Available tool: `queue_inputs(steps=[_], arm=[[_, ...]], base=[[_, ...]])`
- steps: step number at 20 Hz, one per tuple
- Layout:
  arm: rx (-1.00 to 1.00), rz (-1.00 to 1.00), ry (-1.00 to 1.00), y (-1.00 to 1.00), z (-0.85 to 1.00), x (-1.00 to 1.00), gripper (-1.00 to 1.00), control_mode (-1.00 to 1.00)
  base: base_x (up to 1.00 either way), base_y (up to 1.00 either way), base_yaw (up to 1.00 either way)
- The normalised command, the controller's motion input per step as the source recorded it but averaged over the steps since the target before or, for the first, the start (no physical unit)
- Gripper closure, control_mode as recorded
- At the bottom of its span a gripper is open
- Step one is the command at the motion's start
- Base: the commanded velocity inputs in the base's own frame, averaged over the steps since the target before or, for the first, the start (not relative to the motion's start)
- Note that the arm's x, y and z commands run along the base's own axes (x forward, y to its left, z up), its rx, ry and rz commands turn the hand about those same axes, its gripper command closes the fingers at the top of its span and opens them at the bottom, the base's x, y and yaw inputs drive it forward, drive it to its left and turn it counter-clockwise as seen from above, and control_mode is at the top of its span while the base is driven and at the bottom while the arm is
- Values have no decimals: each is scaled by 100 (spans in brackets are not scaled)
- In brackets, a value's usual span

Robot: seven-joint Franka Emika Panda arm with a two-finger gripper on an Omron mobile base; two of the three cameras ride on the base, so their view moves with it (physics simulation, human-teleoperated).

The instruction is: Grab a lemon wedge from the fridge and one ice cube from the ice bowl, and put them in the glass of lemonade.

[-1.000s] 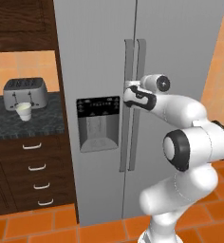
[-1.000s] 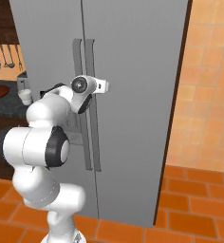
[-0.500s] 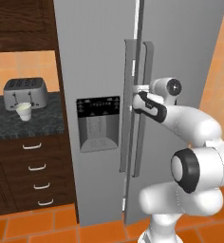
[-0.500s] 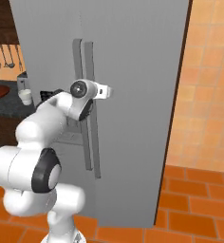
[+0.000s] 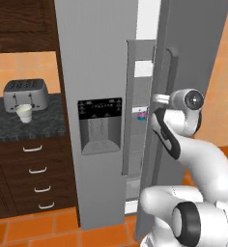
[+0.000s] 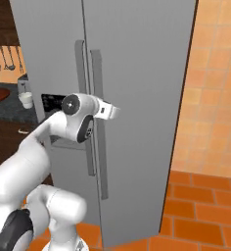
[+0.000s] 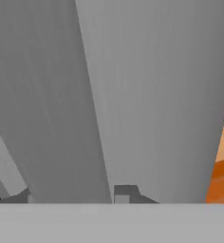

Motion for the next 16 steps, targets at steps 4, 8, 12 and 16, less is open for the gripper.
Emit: queue_inputs(steps=[4, 8, 12, 16], arm=[[4, -11, 0, -85, 0, -100, 100, -100], [3, -7, 0, -73, 7, -90, 100, -100], [0, -2, 0, -39, 28, -65, -100, -100], [0, 0, 0, -11, 44, -54, -100, -100]], base=[[0, 0, 0], [0, 0, 0], [0, 0, 0], [0, 0, 0]])
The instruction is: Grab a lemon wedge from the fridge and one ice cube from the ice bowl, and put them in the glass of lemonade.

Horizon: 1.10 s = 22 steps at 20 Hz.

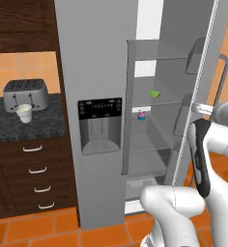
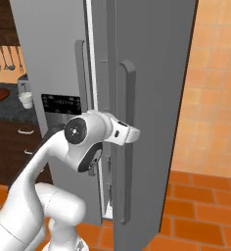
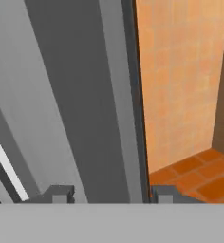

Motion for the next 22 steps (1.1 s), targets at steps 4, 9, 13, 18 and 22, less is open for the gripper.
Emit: queue_inputs(steps=[4, 9, 13, 18, 22], arm=[[-4, 0, 9, -1, 49, -65, -100, -100], [-19, 0, 14, 14, 46, -68, -100, -100], [-36, 13, 2, 93, 18, -2, -100, -100], [-31, 18, 28, 96, 1, 22, -100, -100], [-32, 5, 53, 52, -8, 50, -100, -100]], base=[[0, 0, 0], [0, 0, 0], [0, 0, 0], [0, 0, 0], [0, 0, 0]])
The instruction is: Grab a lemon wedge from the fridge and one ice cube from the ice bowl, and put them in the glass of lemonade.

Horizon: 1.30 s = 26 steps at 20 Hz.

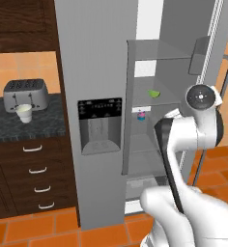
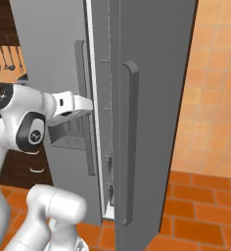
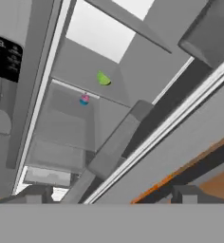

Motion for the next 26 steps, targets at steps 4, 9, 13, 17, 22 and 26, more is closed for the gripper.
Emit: queue_inputs(steps=[4, 9, 13, 17, 22, 26], arm=[[-21, -4, 24, 14, -28, 46, -100, -100], [-19, -9, 4, -1, -37, 65, -100, -100], [-16, -8, 20, -16, -29, 76, -100, -100], [-5, -8, 16, -48, -15, 71, -100, -100], [-2, -5, 14, -75, -21, 49, -100, -100], [-1, -20, 3, -98, -31, -43, -100, -100]], base=[[0, 0, 0], [0, 0, 0], [0, 0, 0], [0, 0, 0], [0, 0, 0], [0, 0, 0]])
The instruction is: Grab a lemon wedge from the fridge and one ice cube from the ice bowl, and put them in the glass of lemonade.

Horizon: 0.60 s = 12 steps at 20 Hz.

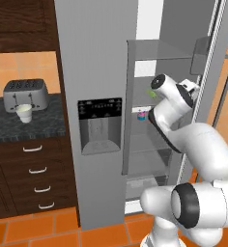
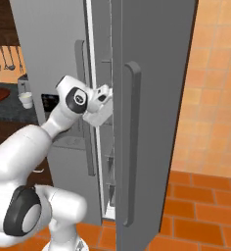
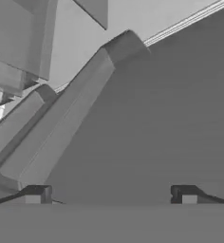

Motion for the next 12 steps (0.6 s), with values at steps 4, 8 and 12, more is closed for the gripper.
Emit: queue_inputs(steps=[4, 8, 12], arm=[[0, -23, -1, -100, -16, -94, -100, -100], [-5, -12, -3, -80, 6, -78, -100, -100], [-20, 0, -19, 21, 55, -44, -100, -100]], base=[[0, 0, 0], [0, 0, 0], [0, 0, 0]])
